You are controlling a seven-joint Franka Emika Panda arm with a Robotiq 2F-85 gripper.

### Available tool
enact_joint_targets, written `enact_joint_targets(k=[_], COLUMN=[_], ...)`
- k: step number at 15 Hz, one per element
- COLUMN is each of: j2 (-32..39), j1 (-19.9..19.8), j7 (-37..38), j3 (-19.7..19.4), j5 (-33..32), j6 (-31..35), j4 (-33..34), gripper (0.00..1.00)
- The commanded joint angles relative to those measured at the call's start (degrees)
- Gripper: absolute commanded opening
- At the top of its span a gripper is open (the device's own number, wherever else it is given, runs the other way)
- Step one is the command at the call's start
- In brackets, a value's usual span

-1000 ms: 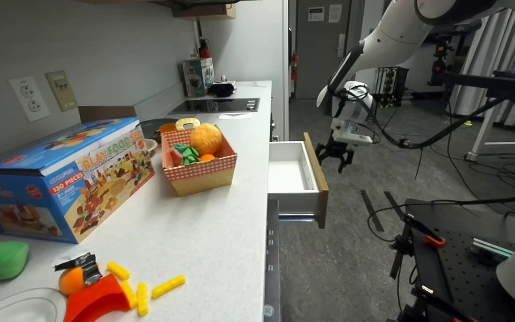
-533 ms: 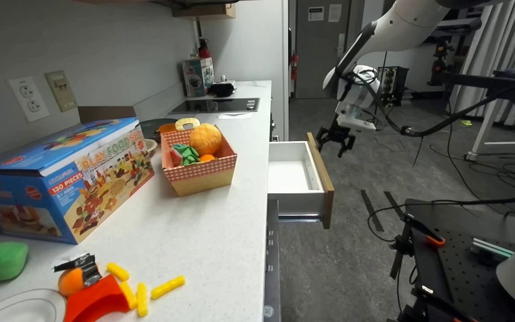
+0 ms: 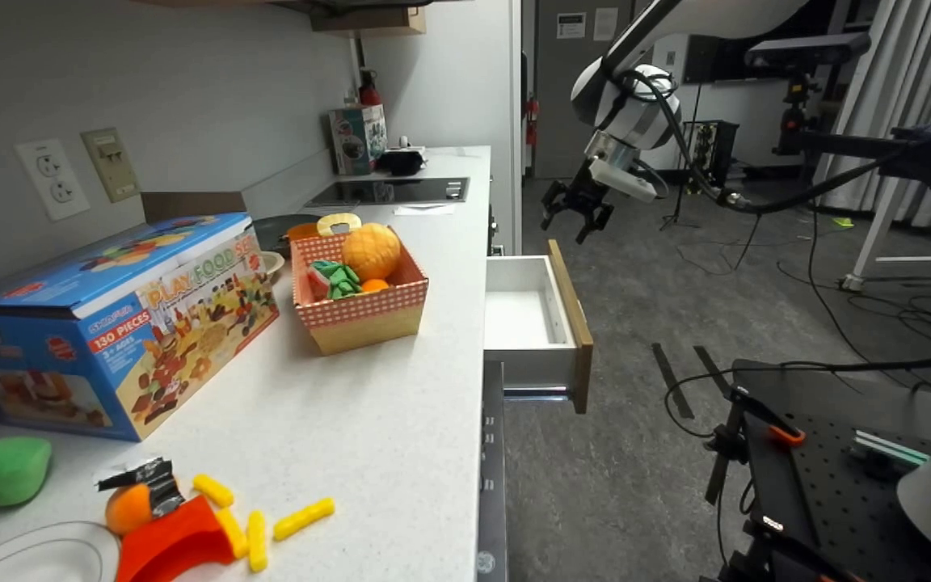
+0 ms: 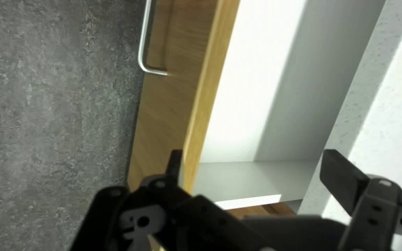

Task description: Pick up some of the fruits plush toy on the basket and put them in the drawer and close the drawer

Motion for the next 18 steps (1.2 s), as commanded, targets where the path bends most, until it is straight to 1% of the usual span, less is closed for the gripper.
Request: enact_joint_targets(k=[1, 3, 5, 8, 10, 13, 14, 16, 18], j2=[1.49, 3.04, 3.92, 1.39, 1.38, 2.1, 2.44, 2.47, 2.46], j1=[3.68, 5.12, 6.2, 8.83, 10.34, 10.78, 9.41, 9.68, 9.68], j7=[0.76, 0.86, -2.4, -6.25, -6.76, -6.32, -4.84, -4.88, -4.93], j3=[-1.02, -1.22, -0.59, -0.44, -0.85, -0.4, 0.77, 0.72, 0.68], j5=[-1.33, -2.0, -2.44, -6.37, -11.11, -17.69, -15.54, -17.31, -17.56], j6=[0.55, 1.02, 3.26, 7.87, 9.93, 9.55, 8.68, 8.68, 8.68], j4=[0.46, 1.18, 1.53, -1.48, -2.21, -2.64, -1.44, -2.01, -2.1], gripper=[1.0, 1.0, 1.0, 1.0, 1.0, 1.0, 1.0, 1.0, 1.0])
